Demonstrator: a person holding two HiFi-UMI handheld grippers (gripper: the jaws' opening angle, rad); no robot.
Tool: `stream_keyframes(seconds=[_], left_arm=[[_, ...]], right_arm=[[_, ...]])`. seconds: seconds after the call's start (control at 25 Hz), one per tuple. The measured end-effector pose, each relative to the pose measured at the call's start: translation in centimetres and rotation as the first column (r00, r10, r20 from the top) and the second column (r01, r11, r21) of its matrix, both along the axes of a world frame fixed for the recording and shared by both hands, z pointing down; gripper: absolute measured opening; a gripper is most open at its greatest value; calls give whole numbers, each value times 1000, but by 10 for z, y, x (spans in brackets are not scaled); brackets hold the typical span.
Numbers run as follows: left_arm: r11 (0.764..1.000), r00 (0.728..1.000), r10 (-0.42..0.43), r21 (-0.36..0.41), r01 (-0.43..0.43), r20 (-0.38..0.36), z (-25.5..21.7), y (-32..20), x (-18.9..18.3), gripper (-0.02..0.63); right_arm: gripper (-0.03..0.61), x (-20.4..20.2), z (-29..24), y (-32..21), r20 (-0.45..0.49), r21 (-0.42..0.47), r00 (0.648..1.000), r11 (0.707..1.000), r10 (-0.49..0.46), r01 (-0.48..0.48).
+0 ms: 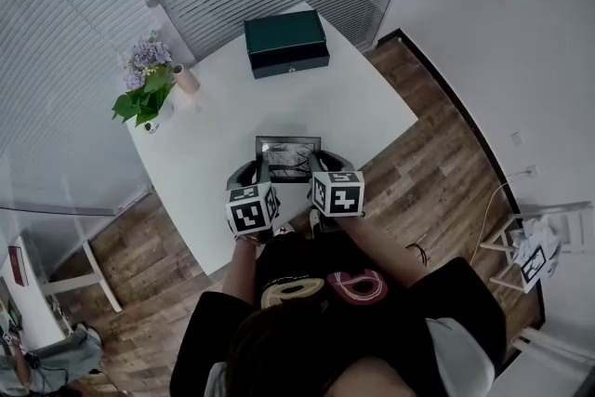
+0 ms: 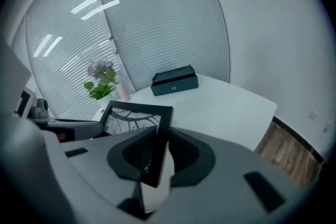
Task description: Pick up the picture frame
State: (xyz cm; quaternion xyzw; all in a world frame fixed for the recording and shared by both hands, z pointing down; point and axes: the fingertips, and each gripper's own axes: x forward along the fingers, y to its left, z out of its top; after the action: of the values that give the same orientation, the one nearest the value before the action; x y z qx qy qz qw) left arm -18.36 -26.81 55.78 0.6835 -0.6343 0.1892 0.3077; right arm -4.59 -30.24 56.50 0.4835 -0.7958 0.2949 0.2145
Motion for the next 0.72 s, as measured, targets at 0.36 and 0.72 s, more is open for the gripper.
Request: stream_keyframes(seconds=[0.36,0.72], left_arm=[[995,999,-39,91,37,15,-36,-6,-5,78],[982,997,-67,178,62,24,-69,-12,-4,78]], right_arm=[[80,-8,-38,-14,-10,144,998,988,-58,59],[78,-9,-77,-26,-10,258,997,963,-80,80]])
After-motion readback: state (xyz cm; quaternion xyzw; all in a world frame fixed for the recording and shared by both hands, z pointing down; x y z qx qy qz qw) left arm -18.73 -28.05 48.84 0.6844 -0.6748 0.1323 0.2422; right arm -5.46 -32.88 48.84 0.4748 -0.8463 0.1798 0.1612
